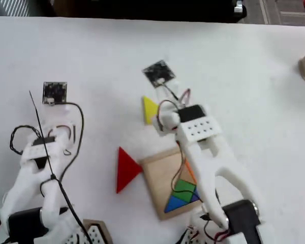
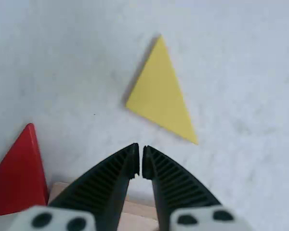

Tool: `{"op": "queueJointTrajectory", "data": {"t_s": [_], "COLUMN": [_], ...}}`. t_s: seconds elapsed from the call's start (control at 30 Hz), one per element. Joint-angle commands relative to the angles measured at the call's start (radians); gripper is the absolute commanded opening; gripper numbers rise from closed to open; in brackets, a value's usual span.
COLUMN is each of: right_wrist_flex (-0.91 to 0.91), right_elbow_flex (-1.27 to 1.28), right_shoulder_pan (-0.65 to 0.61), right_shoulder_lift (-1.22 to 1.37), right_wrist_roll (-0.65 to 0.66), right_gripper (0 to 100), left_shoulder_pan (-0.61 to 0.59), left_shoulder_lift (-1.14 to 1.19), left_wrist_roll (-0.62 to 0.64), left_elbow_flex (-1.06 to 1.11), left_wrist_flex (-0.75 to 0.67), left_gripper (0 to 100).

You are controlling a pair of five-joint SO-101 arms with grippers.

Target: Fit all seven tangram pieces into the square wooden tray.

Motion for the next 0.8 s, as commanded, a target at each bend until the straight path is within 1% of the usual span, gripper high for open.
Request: {"op": "queueJointTrajectory", "data": {"t_s": [0.0,0.1,0.17,0.23,0.3,0.4,0.53,0.6,0.77], "right_wrist_flex": [-0.022,-0.022,-0.018,-0.016,-0.004,0.019,0.021,0.042,0.196], "right_elbow_flex": [-0.135,-0.219,-0.284,-0.347,-0.405,-0.491,-0.568,-0.601,-0.721], "right_shoulder_pan": [-0.01,0.013,0.025,0.031,0.038,0.03,0.019,0.013,-0.044], "right_shoulder_lift": [0.133,0.28,0.361,0.426,0.476,0.547,0.645,0.684,0.776], "right_wrist_roll": [-0.011,-0.009,-0.008,-0.008,-0.008,-0.008,-0.008,0.002,0.104], "right_gripper": [9.5,13.8,14.0,14.6,15.9,21.4,27.7,27.3,25.1], "left_shoulder_pan": [-0.007,-0.005,-0.002,-0.001,0.001,0.005,0.01,0.007,0.005], "left_shoulder_lift": [0.008,0.077,0.15,0.222,0.292,0.367,0.383,0.383,0.383], "left_wrist_roll": [-0.006,-0.002,0.048,0.081,0.081,0.084,0.084,0.084,0.084], "left_elbow_flex": [-0.038,-0.1,-0.163,-0.252,-0.347,-0.439,-0.459,-0.459,-0.459], "left_wrist_flex": [-0.032,-0.025,-0.012,0.049,0.107,0.157,0.18,0.18,0.18], "left_gripper": [2,2,2,2,2,2,2,2,2]}}
